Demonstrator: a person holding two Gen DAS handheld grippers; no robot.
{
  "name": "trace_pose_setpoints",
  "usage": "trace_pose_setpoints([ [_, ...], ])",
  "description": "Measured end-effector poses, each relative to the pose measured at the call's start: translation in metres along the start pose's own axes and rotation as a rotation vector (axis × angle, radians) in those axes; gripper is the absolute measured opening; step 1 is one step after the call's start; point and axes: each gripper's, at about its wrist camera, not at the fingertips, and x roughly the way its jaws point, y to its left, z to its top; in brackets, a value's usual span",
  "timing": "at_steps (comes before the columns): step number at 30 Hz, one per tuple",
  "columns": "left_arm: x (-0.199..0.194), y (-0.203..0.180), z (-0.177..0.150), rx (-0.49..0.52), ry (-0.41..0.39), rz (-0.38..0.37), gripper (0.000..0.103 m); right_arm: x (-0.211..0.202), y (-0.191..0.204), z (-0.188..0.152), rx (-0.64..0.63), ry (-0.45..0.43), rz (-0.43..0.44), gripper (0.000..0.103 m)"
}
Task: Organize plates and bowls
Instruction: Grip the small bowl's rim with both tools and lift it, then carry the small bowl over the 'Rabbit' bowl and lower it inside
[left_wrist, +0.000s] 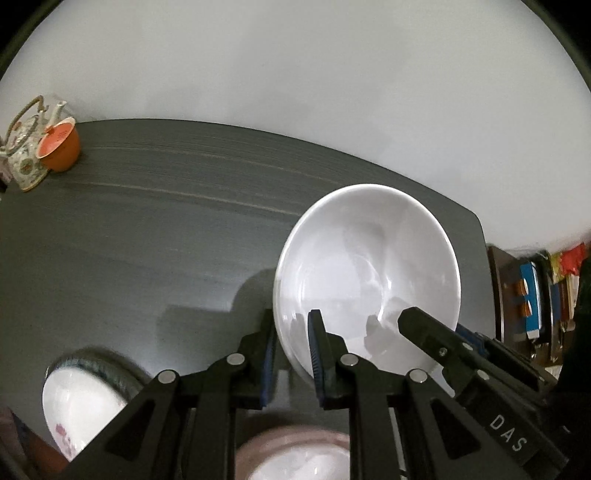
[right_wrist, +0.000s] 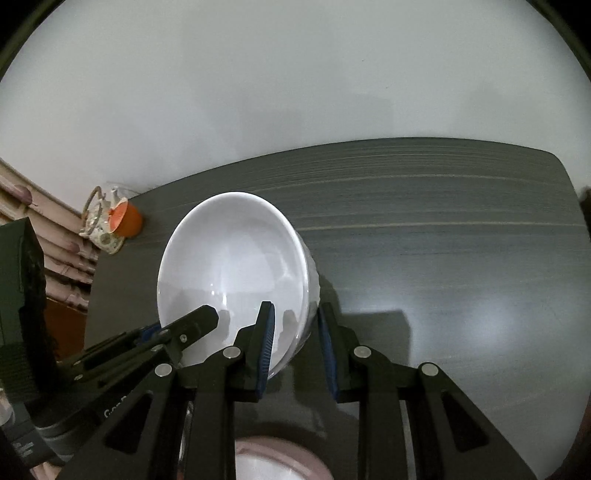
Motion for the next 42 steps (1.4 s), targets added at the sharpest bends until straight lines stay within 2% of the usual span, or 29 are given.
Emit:
trace_pose_setpoints([
  [9, -0.041, -0.001, -0.053, -0.004, -0.012, -0.007, 0.017, -0.043, 0.008, -0.054, -0.012, -0.022, 0.001, 0.023],
  [18, -0.06, 0.001, -0.101, -0.013, 0.003, -0.011, 0.017, -0.058, 0.017, -0.101, 0.002, -0.015, 0.027, 0.023],
  [33, -0.051, 0.015, -0.153, -0.022, 0.07, -0.003, 0.017, -0.042, 0.018, -0.151, 0.023, 0.059, 0.039, 0.025],
  [42, -0.044, 0.021, -0.164, -0.026, 0.105, 0.002, 0.017, -0.032, 0.011, -0.17, 0.041, 0.1, 0.035, 0.025],
])
